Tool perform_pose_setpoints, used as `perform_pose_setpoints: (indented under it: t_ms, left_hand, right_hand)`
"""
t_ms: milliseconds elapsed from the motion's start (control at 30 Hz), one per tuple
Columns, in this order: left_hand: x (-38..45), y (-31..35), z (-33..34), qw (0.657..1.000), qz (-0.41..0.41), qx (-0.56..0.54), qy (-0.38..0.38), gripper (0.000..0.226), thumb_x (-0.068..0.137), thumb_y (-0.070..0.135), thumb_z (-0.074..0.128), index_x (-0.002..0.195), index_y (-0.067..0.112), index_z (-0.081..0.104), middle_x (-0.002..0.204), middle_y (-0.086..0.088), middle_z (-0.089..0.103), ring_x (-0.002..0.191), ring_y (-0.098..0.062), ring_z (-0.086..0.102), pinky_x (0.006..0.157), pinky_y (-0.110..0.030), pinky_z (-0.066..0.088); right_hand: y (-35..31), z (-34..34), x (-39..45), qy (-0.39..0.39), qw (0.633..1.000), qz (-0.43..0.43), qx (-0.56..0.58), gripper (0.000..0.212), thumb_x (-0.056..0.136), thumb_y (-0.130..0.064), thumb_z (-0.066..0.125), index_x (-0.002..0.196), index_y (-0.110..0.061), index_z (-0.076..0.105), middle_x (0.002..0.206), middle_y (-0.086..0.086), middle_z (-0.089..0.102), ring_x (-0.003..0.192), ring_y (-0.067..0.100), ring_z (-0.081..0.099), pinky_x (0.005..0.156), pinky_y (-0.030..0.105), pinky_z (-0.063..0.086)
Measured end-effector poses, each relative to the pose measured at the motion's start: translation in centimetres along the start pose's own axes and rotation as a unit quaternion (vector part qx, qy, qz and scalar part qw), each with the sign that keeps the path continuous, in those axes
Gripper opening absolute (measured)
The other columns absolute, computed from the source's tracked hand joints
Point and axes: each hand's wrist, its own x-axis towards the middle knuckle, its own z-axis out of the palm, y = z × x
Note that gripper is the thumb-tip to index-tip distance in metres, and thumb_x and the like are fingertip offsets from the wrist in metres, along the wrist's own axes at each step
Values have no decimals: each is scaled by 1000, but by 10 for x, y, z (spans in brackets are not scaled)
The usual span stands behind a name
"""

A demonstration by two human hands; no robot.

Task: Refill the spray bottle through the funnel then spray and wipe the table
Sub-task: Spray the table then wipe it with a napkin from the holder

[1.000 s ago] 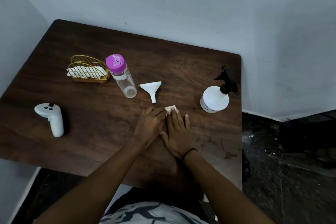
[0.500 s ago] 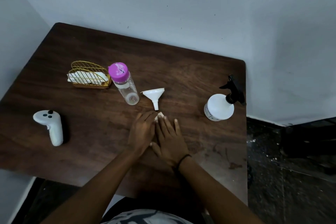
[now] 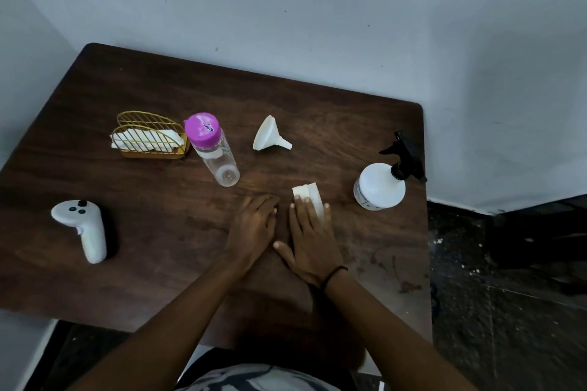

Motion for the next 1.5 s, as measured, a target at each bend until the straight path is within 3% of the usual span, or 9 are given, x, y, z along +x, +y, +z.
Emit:
perform_pose_setpoints:
  t_ms: [100,367,567,667,767,900,1100,1367,1500]
  left_hand:
    - [2,2,0,1000,2,3,-8,33,91,18,46,109,6,71,109,-8,72,99,-23,65,90,-33,48]
    - [4,4,4,1000,8,1,-5,32,91,19,48,110,6,71,110,-8,72,100,-25,64,91,-35,48]
    - [3,1,7,1000,3,-11,12,32,90,16,46,106,6,72,106,-8,72,98,-27,65,92,-32,44]
    - [4,0,5,1000,1,-15,8,34,88,15,45,109,6,70,110,-8,71,102,-26,63,94,-29,42]
    - [7,-1,5,1000,12,-8,8,31,89,13,49,109,6,71,109,-8,72,100,-27,64,93,-32,45]
    - [7,4,8,1000,29,-6,4,26,88,10,55,108,5,71,107,-9,72,99,-26,64,91,-33,47]
    - [7,17,19,996,74,-19,-39,33,90,19,47,108,7,72,107,-7,72,95,-25,64,85,-36,50]
    - [1,21,15,965,218,-44,-138,46,76,-2,57,119,11,69,131,-2,64,116,-17,53,103,-18,34]
    - [-2,21,10,955,245,-13,-167,46,79,14,53,122,17,68,127,3,66,119,-17,55,100,-29,42]
  right_hand:
    - [2,-1,5,11,1000,-21,-5,84,95,-66,28,151,-3,31,162,14,18,152,24,10,120,58,-1]
    - [26,2,-17,21,996,84,3,83,97,-62,25,154,-1,20,163,16,10,152,29,8,121,51,3]
    - [-19,17,-40,25,999,-38,25,84,95,-63,35,150,1,33,160,19,23,151,31,11,120,54,9]
    - [-21,14,-17,21,997,-68,5,79,97,-61,29,153,-5,28,162,15,17,151,28,13,119,56,5]
    - [4,-1,4,23,999,-12,-20,73,97,-56,31,150,-5,35,160,14,24,150,28,21,118,58,6]
    - [36,-6,-18,19,998,55,-37,75,99,-57,24,150,-4,34,161,13,23,151,26,15,120,56,5]
    - [27,9,-80,32,992,126,5,78,97,-59,33,152,-3,30,161,15,22,152,27,13,119,59,8]
    - [0,13,-76,21,999,27,30,68,100,-52,32,153,-9,30,161,9,24,152,23,15,119,57,4]
    - [8,8,-74,35,999,16,37,59,96,-39,40,148,-12,40,155,8,39,147,22,29,116,58,10]
